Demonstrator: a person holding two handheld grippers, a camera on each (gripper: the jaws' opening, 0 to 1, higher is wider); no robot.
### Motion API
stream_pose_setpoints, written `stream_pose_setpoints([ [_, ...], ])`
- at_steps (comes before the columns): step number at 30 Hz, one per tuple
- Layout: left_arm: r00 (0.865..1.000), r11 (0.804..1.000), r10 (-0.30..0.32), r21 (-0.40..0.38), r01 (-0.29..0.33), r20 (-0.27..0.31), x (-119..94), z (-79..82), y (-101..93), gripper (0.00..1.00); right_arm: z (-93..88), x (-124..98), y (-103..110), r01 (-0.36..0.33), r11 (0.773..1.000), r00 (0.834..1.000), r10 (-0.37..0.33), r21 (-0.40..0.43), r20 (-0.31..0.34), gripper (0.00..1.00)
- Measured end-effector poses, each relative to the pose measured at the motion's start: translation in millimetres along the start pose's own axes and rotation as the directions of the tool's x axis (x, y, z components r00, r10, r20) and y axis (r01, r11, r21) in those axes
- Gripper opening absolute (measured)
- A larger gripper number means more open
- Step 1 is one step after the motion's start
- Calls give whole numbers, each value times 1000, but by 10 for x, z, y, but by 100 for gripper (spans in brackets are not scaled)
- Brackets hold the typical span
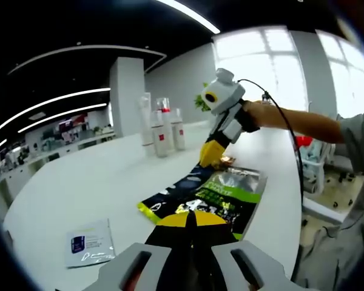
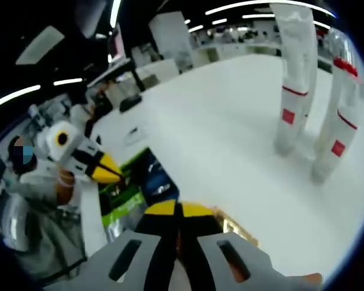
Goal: Arrange the skincare products in the storage area until every visible bottle or jar stands upright without overlapping.
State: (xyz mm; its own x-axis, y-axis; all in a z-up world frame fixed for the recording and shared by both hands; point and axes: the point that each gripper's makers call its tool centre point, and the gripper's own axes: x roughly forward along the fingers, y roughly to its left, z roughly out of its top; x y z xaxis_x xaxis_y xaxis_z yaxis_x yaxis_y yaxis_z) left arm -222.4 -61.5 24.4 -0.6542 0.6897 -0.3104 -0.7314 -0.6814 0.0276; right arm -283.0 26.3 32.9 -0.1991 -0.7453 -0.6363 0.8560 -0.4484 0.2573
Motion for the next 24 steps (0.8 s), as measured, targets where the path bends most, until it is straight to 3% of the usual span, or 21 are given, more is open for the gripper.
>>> stream_pose_setpoints([
  [3, 1000, 1000, 3, -12, -2, 3, 2, 2, 15, 3, 101, -53, 47, 18, 1000, 999, -17, -25, 32, 0],
  [5, 1000, 999, 25, -42, -24, 19, 15, 23, 59, 10, 216, -119, 132, 26, 998, 997, -21, -60, 80, 0],
  [7, 1000, 991, -10, -132, 14, 29, 5, 46, 26, 25, 327, -193, 218, 27, 997, 992, -18, -74, 129, 0],
  [10, 996, 962, -66, -260, 81, 68, -20, 123, 10, 45, 514, -321, 344, 26, 996, 977, -8, -82, 213, 0],
  [12, 991, 950, -52, -301, 86, 119, -37, 203, 55, 54, 639, -411, 388, 34, 995, 966, -9, -93, 258, 0],
  [14, 991, 948, -26, -311, 66, 132, -60, 214, 115, 58, 782, -506, 497, 50, 992, 942, -7, -118, 337, 0],
  [15, 991, 948, -22, -313, 63, 133, -60, 214, 123, 64, 823, -526, 518, 44, 991, 934, 3, -123, 357, 0],
  [16, 992, 948, -5, -315, 46, 129, -50, 208, 150, 68, 929, -610, 616, 16, 991, 916, 39, -134, 399, 0],
  [18, 992, 948, 9, -317, 32, 129, -38, 209, 165, 77, 1018, -674, 659, 21, 988, 901, 47, -151, 432, 0],
  [21, 992, 939, 2, -341, 40, 124, -6, 235, 129, 79, 1198, -764, 773, 63, 980, 867, 41, -190, 496, 0],
  [22, 991, 936, -13, -346, 60, 137, -13, 273, 88, 79, 1226, -772, 832, 63, 979, 861, 44, -193, 506, 0],
  [23, 980, 924, -39, -366, 110, 196, -24, 402, 27, 79, 1321, -806, 891, 61, 979, 838, 57, -196, 543, 0],
  [24, 972, 912, -46, -387, 135, 232, -32, 471, 12, 79, 1359, -825, 914, 61, 979, 829, 59, -196, 556, 0],
])
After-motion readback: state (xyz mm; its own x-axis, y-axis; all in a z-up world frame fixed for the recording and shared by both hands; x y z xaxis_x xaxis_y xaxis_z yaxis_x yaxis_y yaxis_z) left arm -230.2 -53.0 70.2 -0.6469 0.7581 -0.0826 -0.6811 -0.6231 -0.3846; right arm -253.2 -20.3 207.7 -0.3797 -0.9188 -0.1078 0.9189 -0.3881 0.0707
